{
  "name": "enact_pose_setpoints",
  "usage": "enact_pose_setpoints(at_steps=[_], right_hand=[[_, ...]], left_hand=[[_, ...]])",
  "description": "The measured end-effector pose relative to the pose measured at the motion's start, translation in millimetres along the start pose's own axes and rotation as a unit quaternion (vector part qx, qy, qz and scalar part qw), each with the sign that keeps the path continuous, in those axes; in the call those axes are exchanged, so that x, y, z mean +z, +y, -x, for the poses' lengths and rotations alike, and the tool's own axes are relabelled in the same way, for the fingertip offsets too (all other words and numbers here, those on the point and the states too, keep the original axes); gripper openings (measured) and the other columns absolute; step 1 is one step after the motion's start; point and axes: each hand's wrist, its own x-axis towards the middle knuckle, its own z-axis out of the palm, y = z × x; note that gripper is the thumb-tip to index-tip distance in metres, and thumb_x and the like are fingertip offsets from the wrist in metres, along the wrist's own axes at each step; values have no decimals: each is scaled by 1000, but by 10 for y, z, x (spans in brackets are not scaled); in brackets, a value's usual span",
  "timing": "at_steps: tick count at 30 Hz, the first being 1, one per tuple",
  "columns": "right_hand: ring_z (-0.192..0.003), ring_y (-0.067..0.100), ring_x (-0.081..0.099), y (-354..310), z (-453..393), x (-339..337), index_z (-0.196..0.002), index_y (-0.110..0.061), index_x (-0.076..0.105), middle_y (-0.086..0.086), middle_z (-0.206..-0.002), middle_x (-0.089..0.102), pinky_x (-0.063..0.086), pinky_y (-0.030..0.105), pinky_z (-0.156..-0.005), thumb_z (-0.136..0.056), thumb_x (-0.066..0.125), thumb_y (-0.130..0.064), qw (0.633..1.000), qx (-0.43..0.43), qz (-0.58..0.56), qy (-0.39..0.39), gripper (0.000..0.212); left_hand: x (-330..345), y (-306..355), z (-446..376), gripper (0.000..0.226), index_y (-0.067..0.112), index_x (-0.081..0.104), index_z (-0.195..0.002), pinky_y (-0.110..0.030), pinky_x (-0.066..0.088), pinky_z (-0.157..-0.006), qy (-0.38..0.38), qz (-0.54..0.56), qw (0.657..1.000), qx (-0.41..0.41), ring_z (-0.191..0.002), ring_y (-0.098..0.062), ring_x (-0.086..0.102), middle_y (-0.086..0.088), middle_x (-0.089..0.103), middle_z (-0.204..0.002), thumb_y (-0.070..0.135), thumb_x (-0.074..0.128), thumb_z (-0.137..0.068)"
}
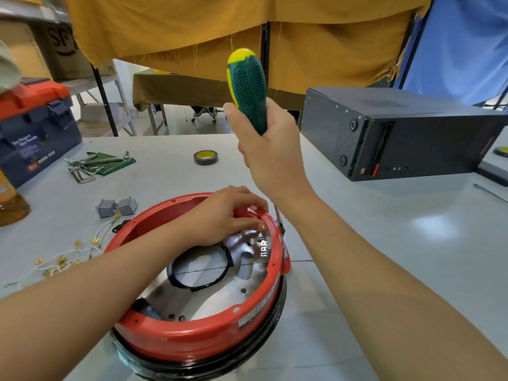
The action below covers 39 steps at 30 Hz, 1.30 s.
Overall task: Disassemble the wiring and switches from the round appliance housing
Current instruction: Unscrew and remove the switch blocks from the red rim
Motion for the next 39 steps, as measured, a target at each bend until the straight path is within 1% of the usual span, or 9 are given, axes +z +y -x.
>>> enact_pose_setpoints(at_steps=[3, 7, 11, 16, 19, 24, 28, 33, 39], right_hand=[[-50, 4, 42, 31, 22, 78, -80, -16, 54, -9, -57, 43, 36, 19, -46, -94, 59, -17, 999, -12, 35, -36, 14], [-52, 4, 41, 65, 29, 128, -81, -18, 55, -12, -56, 41, 33, 18, -49, -92, 61, -18, 996, -13, 65, -54, 12], [-48, 3, 42, 78, -1, 100, -74, -23, 53, -15, -49, 42, 34, 15, -47, -92, 60, -17, 998, 2, 44, -39, 20], [-54, 6, 40, 96, 36, 159, -84, -13, 60, -10, -56, 42, 33, 21, -50, -92, 60, -18, 995, -20, 75, -69, 10], [-49, 4, 40, 77, 20, 107, -78, -20, 56, -13, -53, 41, 33, 17, -47, -92, 60, -17, 997, 0, 38, -67, 15], [-46, 3, 37, 51, -4, 7, -76, -23, 53, -6, -58, 37, 35, 8, -44, -94, 57, -12, 994, 35, -45, -93, 21], [-42, 3, 35, 40, 9, -9, -77, -21, 53, -6, -55, 36, 34, 10, -41, -94, 57, -12, 989, 45, -82, -117, 19], [-39, 5, 28, 42, -27, -111, -75, -18, 48, -9, -49, 34, 26, 16, -37, -96, 54, -11, 980, 73, -149, -111, 23], [-38, 5, 28, 51, -32, -120, -73, -18, 46, -8, -50, 34, 27, 15, -36, -96, 54, -10, 980, 64, -158, -106, 25]], left_hand=[[12, 22, 6, 17, 33, 63, -95, -15, 43, -78, 13, 33, 999, 18, -88, -1, 58, 14, 64, -93, 22, 69, -84], [15, 56, 8, 30, 42, 58, -85, -16, 46, -72, 31, 54, 997, 39, -78, -3, 61, 21, 62, -79, 15, 70, -84], [32, 19, -2, 10, 13, 70, -93, -1, 34, -66, 40, 24, 998, 39, -72, 17, 51, 27, 53, -73, 15, 71, -83], [32, 46, 1, 13, 21, 65, -93, -16, 46, -72, 42, 56, 997, 31, -79, -3, 59, 18, 60, -80, 13, 70, -84], [17, 44, 13, 12, 20, 66, -94, -12, 44, -76, 25, 46, 998, 24, -85, 2, 59, 15, 63, -86, 19, 70, -84], [-77, 25, 18, 35, 24, 63, -118, -37, 41, -98, -42, 46, 998, -24, -108, -13, 54, 3, 62, -115, 29, 68, -84], [-85, 12, 34, 39, 29, 61, -120, -27, 38, -99, -52, 42, 997, -39, -110, -9, 50, 6, 58, -118, 30, 71, -83], [-38, 10, 18, 31, 33, 61, -113, -3, 29, -82, -36, -4, 999, -25, -99, -1, 43, 9, 55, -111, 31, 70, -83], [2, 13, 1, 30, 32, 61, -111, -8, 30, -83, -16, -31, 999, -21, -100, -9, 45, 7, 56, -110, 31, 71, -82]])
